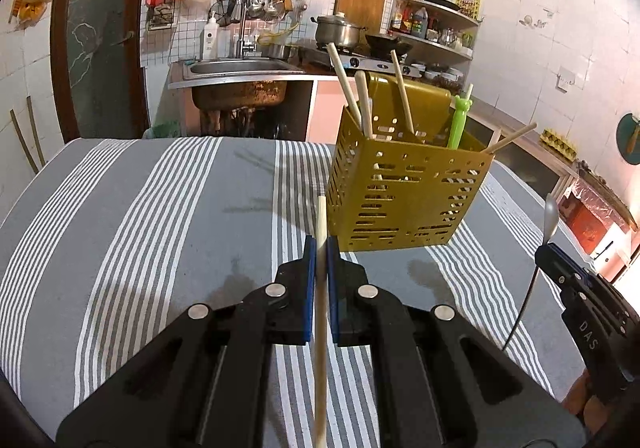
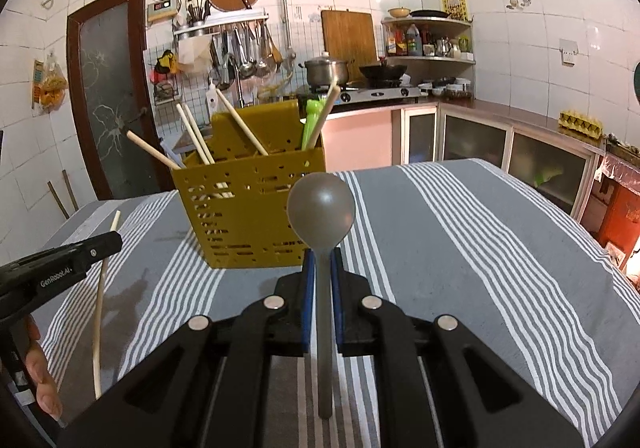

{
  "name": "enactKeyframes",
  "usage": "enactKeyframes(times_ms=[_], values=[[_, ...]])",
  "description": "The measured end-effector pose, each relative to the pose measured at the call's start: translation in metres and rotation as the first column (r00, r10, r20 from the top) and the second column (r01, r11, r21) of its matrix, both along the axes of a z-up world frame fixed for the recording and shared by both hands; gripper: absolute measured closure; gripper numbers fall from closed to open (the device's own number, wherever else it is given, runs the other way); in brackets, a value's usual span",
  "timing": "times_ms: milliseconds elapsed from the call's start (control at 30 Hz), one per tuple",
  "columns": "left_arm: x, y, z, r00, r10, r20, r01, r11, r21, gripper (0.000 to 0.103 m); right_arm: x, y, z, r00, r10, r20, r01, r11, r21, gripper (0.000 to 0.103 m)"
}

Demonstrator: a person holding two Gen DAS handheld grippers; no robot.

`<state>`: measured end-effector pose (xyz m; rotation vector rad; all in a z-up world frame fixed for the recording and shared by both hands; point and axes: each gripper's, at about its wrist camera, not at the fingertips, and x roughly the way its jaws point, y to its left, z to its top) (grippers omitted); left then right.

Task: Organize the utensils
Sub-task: 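Lift the grey spoon and chopstick and carry both toward the yellow holder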

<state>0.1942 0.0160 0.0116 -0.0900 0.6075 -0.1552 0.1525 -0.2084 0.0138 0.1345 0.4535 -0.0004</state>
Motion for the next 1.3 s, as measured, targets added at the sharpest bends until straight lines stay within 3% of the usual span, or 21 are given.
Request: enactKeyframes(times_ms=[400,767,933,1100,1267,1300], values=[[-0.011,0.006,0.011,0.998,-0.012,0.056,0.014,1.000,-0.023,0.098,-0.012,0.000,0.005,0.998,-0.006,0.067,0.006,1.000,-0.011,0.095],[-0.021,0.011,0.020,0.993,-0.013,0.118,0.020,0.998,-0.059,0.098,-0.016,-0.005,0.010,0.996,-0.009,0.092,0.008,1.000,0.007,0.095],[-0.019,0.012,0.020,0.994,-0.008,0.111,0.015,0.998,-0.058,0.098,-0.013,-0.010,0.008,0.997,-0.021,0.079,0.019,0.999,0.027,0.095],[-0.006,0.016,0.018,0.998,-0.003,0.063,0.007,0.998,-0.067,0.098,0.005,-0.022,0.000,0.999,-0.053,-0.005,0.053,0.998,0.033,0.095],[0.022,0.024,0.007,1.000,0.001,-0.013,-0.002,0.996,-0.087,0.098,0.035,-0.046,-0.022,0.978,-0.109,-0.178,0.120,0.991,0.057,0.093],[0.032,0.025,0.004,1.000,0.002,-0.030,-0.004,0.997,-0.076,0.098,0.042,-0.050,-0.026,0.970,-0.119,-0.212,0.135,0.989,0.061,0.085]])
